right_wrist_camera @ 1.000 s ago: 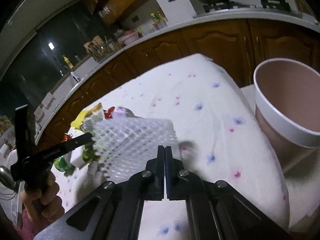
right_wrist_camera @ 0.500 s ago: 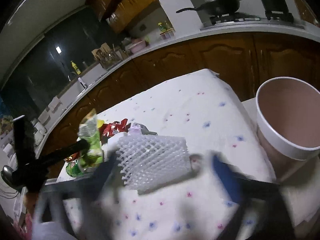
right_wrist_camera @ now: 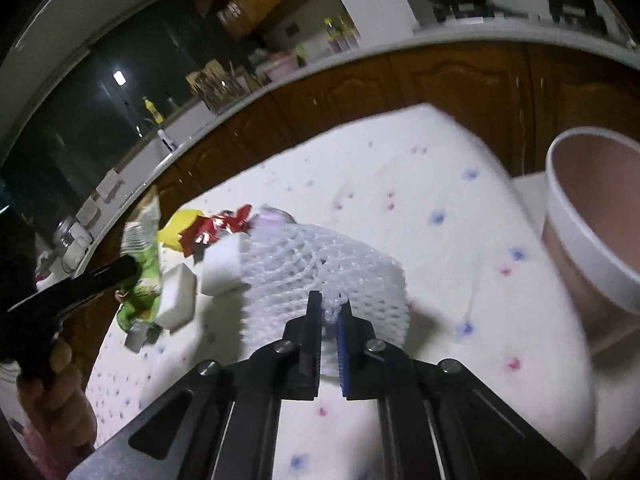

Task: Collect trash
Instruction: 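Carry the pouch and foam net to the bin and release both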

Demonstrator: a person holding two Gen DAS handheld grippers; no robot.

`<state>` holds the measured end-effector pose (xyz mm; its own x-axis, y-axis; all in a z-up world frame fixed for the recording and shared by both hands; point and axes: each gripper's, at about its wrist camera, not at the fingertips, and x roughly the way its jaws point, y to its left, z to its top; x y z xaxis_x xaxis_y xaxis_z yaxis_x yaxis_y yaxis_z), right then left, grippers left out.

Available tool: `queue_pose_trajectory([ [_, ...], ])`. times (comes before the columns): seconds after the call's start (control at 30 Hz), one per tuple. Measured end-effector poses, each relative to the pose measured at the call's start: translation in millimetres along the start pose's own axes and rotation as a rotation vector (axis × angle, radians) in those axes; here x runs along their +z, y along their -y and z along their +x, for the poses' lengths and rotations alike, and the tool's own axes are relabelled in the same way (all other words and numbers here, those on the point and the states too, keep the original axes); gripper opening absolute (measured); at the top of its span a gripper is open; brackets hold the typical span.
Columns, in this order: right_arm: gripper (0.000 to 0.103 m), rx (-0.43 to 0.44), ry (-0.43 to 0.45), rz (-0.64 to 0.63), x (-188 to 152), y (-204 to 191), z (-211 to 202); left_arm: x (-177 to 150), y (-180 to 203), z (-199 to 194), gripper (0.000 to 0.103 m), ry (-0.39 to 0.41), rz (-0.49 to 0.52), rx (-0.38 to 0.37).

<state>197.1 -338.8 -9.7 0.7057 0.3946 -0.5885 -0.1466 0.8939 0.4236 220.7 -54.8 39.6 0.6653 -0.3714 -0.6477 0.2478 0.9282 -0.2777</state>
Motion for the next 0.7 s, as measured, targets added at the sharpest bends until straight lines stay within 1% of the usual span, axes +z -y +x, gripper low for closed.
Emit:
queue_pose_trajectory([
  [0.07,0.006,0.021,0.029,0.007,-1.6,0.5,-17.4,1.5,5.8,-3.1,0.006,0.006,0.007,-0.019],
  [0.23,0.006,0.016,0.099,0.039,-0.1,9.3,-55.8,3.7,29.8,-7.3,0.006,0.02,0.04,-0.054],
  [0.37,0.006,-0.031,0.155,0.053,5.2,20.9,-82.1,5.2,53.7,-5.7,0.006,0.021,0.068,-0.089],
  [0.7,0.006,-0.134,0.229,0.115,8.4,68.0,-125.5,6.0,119.0,13.2,0.006,-0.008,0.156,-0.168],
])
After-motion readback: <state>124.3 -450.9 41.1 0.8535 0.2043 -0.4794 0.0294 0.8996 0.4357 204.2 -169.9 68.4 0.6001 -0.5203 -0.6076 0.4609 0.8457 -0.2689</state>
